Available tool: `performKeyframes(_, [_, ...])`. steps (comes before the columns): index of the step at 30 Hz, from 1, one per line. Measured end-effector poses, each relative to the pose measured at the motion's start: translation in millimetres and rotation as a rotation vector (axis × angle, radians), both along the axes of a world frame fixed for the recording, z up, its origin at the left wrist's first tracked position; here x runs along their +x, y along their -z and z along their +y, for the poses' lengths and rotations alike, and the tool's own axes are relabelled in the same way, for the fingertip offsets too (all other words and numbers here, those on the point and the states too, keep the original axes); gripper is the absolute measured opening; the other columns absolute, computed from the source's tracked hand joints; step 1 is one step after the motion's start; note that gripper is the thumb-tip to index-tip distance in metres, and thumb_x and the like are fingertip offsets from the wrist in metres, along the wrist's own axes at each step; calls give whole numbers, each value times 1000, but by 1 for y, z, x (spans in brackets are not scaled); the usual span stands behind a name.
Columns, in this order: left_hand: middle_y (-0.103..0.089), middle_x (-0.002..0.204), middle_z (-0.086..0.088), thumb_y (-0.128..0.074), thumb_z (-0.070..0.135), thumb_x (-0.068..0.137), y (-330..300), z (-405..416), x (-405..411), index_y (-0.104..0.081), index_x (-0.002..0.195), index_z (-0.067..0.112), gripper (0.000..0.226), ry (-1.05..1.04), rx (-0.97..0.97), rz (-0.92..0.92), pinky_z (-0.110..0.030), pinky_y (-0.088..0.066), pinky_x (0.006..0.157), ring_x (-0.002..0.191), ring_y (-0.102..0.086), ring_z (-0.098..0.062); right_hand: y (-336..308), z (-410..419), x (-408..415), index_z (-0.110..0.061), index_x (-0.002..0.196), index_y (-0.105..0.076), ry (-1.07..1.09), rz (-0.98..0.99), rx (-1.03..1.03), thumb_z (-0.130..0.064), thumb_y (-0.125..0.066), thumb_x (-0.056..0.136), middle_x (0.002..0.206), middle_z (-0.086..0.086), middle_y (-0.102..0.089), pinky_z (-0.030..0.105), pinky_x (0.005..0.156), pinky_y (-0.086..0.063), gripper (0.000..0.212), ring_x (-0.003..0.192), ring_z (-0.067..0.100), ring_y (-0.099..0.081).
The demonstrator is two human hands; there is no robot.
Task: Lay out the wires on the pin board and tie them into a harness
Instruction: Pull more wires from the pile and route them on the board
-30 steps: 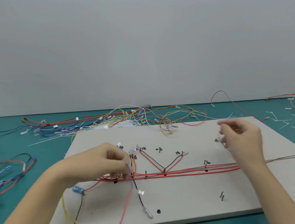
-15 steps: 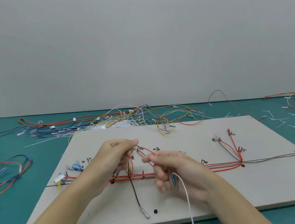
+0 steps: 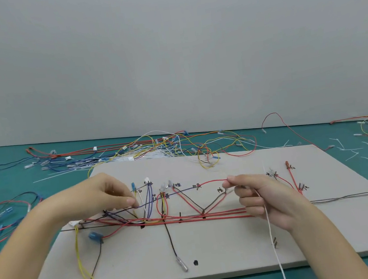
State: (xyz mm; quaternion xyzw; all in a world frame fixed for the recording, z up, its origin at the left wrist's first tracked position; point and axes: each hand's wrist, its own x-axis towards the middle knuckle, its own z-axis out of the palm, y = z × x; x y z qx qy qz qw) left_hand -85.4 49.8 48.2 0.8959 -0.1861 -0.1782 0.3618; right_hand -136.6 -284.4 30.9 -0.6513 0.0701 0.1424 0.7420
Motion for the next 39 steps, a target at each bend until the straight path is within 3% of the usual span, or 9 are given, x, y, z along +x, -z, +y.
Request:
performKeyframes(4, [-73,77,-5,-77,27,81,1,3,0,-80,81,23,5,8,18,46,-26,-48,67,68,-57,-11,1,-2,0,-6,86,-70,13,-42,-161,-20,-60,91,60,-4,-20,16,32,-15,18,42,7,-13])
performKeyframes(10, [-75,79,0,-82,34,75,5,0,1,-79,78,30,6,44,137,58,-38,-55,77,70,-62,-9,0,-3,-3,-11,73,-75,13,-43,-311,-19,-64,86,54,-6,-22,17,37,-13,19,43,10,-14])
performKeyframes(21, [-69,60,5,-87,34,68,16,-16,0,-72,65,23,19,-81,175,-38,-16,-42,53,52,-56,-5,9,4,1,-5,75,-75,90,-70,-380,-19,-66,87,48,-6,-27,18,39,-14,20,39,10,-18])
performKeyframes(27, [-71,64,2,-87,23,68,15,-21,-1,-72,67,25,15,-62,143,-87,-17,-46,54,54,-59,-6,14,8,6,-4,76,-74,184,-111,-393,-21,-68,86,45,-8,-31,19,40,-15,20,38,9,-21])
performKeyframes(33, [-72,65,4,-72,11,68,17,-29,-4,-74,68,28,17,-35,151,-104,-21,-53,57,59,-66,-11,22,19,16,-4,76,-72,294,-257,-461,-22,-67,88,41,-5,-40,12,35,-23,22,32,5,-28])
performKeyframes(39, [-71,61,4,-80,20,74,20,-34,-3,-75,66,23,10,-59,121,-129,-17,-49,53,54,-64,-6,22,27,33,-11,70,-70,356,-387,-637,-28,-67,85,40,-9,-47,24,53,-35,23,48,12,-44])
